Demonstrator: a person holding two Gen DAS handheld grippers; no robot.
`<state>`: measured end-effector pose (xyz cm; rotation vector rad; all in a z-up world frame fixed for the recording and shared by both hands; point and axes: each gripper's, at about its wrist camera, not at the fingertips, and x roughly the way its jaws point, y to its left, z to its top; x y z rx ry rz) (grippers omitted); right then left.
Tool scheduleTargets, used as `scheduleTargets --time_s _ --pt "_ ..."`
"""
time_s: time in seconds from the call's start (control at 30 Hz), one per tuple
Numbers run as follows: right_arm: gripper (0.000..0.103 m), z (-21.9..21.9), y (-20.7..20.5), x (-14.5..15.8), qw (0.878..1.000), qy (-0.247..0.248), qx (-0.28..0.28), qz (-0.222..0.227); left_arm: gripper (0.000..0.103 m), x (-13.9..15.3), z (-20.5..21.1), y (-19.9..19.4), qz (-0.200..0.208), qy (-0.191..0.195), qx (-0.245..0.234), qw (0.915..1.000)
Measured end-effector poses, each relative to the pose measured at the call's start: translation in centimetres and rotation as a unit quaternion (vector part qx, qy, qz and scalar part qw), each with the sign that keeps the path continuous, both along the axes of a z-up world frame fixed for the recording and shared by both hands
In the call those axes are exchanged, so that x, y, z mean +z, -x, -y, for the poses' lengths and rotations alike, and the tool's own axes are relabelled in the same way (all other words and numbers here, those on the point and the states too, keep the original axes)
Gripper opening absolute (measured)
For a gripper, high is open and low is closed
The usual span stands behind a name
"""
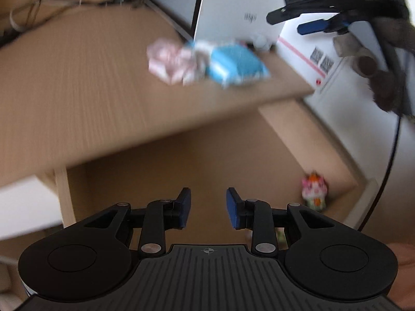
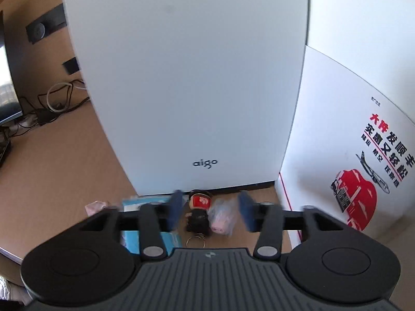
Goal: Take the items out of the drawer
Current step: 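Carry the doll and grey bunny onto the desk beside the aigo box and open both tools, then reach the left tool toward the red Hello Kitty toy while the right tool reaches the lavender bunny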
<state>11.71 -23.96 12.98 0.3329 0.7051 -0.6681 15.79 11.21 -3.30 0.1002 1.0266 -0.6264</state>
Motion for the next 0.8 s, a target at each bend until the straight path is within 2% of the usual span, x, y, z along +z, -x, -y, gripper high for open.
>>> scheduleTargets --time_s 0.17,0.33,0.5,0.6,0.7,0.8 --pt "0.065 -4.0 2.0 -3.6 0.997 -0.043 0.035 -0.055 0.033 -1.8 0.3 0.4 -0.048 -0.012 -0.021 0.9986" --pt "0.066 -6.7 5.7 -6.4 0.990 -0.086 0.034 -0.103 0.033 -3.4 1.4 -0.2 -0.106 -0.008 -0.035 0.9937" --pt "0.072 -7.2 8.8 -6.1 0.989 -0.103 0.009 -0.105 0.033 -4.2 3.3 -0.6 -0.143 -0.007 -0.058 0.9879" --pt "0.076 -7.1 10.0 -5.3 0.990 -0.106 -0.008 -0.096 0.033 -4.8 4.1 -1.1 -0.178 0.004 -0.049 0.9829" --pt "0.081 -7.1 10.4 -5.0 0.990 -0.096 -0.021 -0.096 0.033 -5.9 5.0 -2.0 -0.223 0.012 -0.034 0.9742" --pt "0.081 -7.2 10.8 -4.9 0.990 -0.096 -0.026 -0.097 0.033 -6.3 5.2 -2.4 -0.221 -0.003 -0.032 0.9748"
